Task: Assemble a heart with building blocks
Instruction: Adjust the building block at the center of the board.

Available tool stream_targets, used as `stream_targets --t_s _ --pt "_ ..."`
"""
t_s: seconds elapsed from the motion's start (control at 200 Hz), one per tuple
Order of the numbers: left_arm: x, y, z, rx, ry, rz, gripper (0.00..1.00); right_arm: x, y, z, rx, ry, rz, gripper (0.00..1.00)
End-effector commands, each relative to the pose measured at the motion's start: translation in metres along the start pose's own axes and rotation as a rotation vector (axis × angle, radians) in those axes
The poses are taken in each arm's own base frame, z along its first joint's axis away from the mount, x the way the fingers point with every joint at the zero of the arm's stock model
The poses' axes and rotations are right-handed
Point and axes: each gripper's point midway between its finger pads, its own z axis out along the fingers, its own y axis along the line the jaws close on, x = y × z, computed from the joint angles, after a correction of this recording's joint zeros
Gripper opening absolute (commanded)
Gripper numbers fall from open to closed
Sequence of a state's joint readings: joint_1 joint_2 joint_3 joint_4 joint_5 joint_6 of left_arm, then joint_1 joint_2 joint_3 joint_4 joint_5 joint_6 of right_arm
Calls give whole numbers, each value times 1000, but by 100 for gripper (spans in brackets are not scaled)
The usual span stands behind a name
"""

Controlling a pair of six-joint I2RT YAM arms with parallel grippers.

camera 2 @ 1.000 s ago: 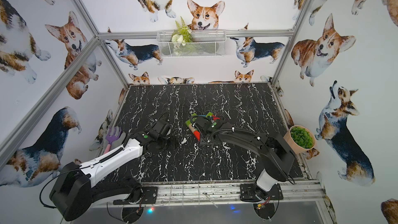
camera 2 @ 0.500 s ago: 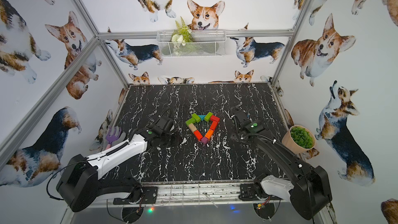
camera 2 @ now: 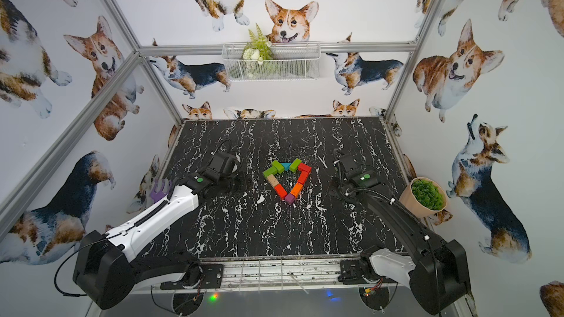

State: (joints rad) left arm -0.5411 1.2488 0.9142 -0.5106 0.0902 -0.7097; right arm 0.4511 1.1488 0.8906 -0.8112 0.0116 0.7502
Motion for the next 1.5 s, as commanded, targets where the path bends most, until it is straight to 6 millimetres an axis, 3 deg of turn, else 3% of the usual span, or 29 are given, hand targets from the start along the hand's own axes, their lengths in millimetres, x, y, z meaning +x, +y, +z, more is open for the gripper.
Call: stream_targets --t_s 0.0,0.225,0.26,0.38,0.495,0.565,0.595,0.791,1.056,1.496 --pt "0 14 -2 -39 4 -12 29 -2 4 3 -16 -3 -26 38" --pt "0 27 -1 -33 -1 -60 30 10 18 22 -64 58 -43 35" --pt "14 38 8 -51 32 -74 29 14 21 25 -55 60 -68 35" --pt "26 42 18 -34 60 -108 28 38 53 40 -39 82 -206 35" --pt "32 46 17 -37 64 -113 28 54 67 58 27 100 -249 34" --pt "35 48 14 -38 63 -110 29 55 70 65 50 90 -251 36" --pt "36 49 13 -39 64 -108 29 54 70 72 83 68 -248 44" --pt "42 52 11 -42 77 -95 29 55 83 89 95 54 -237 61" --pt "42 51 12 -31 70 -94 30 60 88 104 132 73 -264 61" --pt "45 52 16 -28 88 -94 30 61 95 111 124 84 -285 59"
